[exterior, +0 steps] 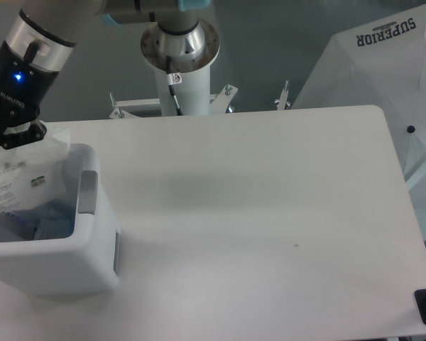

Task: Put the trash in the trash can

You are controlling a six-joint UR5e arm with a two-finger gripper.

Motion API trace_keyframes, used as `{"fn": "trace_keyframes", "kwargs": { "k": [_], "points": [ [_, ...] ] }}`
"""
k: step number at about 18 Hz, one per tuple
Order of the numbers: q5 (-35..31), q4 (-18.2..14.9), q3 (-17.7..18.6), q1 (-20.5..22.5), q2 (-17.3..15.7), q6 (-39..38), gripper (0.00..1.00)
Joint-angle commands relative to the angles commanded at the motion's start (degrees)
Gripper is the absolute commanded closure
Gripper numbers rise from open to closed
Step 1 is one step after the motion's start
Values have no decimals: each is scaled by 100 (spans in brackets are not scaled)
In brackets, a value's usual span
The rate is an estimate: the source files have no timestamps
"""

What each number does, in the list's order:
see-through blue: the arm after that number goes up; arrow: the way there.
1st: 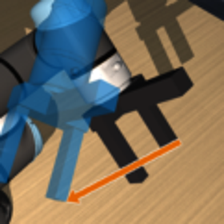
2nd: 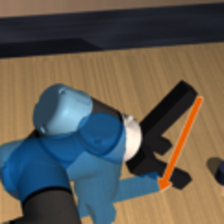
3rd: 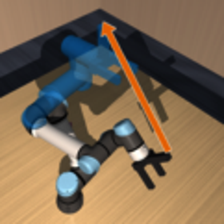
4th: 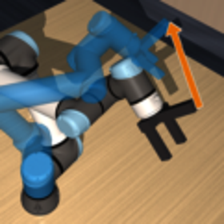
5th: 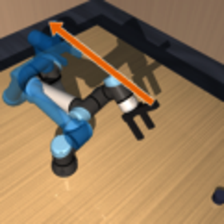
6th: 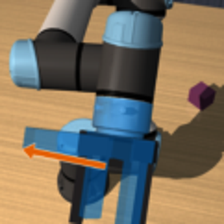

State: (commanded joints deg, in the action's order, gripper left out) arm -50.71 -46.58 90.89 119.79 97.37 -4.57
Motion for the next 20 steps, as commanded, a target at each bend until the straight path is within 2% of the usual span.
{"fn": "trace_keyframes", "kwargs": {
  "k": [1,2,4,5,6,7,9,14,16,20],
  "points": [
    [0,0,-158,9,140,-26,96],
    [0,0,-264,35,220,-61,89],
    [-9,0,-300,35,326,-106,88],
    [-9,0,-282,35,335,-79,80],
    [-9,9,-274,44,361,-27,58],
    [-9,9,-282,53,370,-9,44],
    [-17,9,-256,70,353,0,0],
    [-166,-9,-256,298,291,157,0],
    [-648,-9,-256,657,169,551,0],
    [-2000,-26,-160,1255,19,1912,0]
  ]
}}
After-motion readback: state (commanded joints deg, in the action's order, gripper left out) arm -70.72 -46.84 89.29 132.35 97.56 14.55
